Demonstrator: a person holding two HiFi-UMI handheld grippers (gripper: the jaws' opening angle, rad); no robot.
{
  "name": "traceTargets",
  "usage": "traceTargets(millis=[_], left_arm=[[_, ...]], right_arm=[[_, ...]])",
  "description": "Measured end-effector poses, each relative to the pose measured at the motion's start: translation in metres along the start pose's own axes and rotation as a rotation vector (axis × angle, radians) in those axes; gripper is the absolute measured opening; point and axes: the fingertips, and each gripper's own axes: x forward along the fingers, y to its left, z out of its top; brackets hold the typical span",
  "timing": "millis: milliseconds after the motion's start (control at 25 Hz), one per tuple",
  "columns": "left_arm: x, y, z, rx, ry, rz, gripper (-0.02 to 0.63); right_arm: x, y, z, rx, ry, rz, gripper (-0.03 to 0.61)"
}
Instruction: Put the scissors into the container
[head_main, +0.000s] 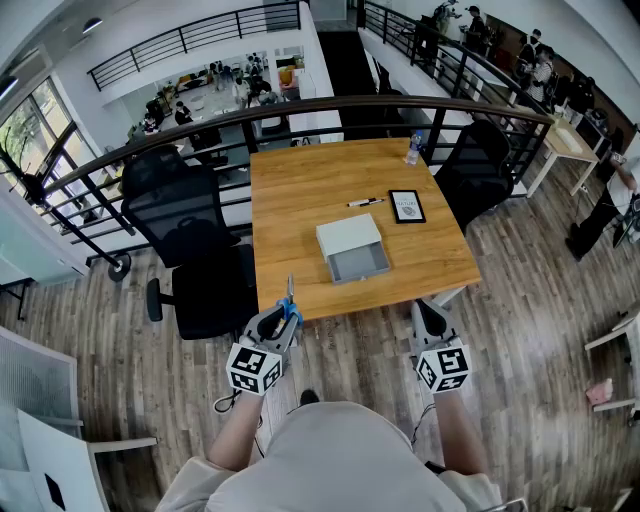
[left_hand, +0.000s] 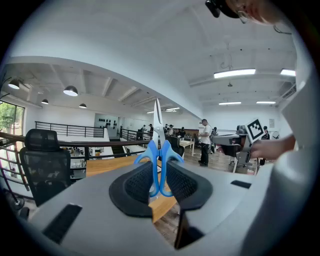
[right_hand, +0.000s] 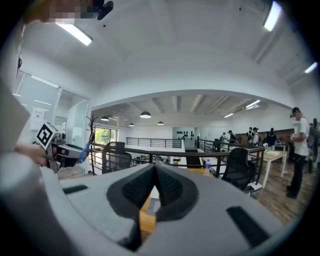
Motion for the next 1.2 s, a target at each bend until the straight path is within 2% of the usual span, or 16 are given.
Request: traceTargets(millis=[720, 1200], left_arm=[[0.002, 0.01, -0.002, -0.006, 0.009, -0.014, 0.077], [0.004, 0.045, -0.02, -0.037, 0.022, -0.032, 0.078]], right_arm=[[0.01, 0.005, 0.001, 0.008, 0.009, -0.013, 0.003], [0.035, 0.025, -0.015, 0.004, 0.052, -0.046, 0.003]])
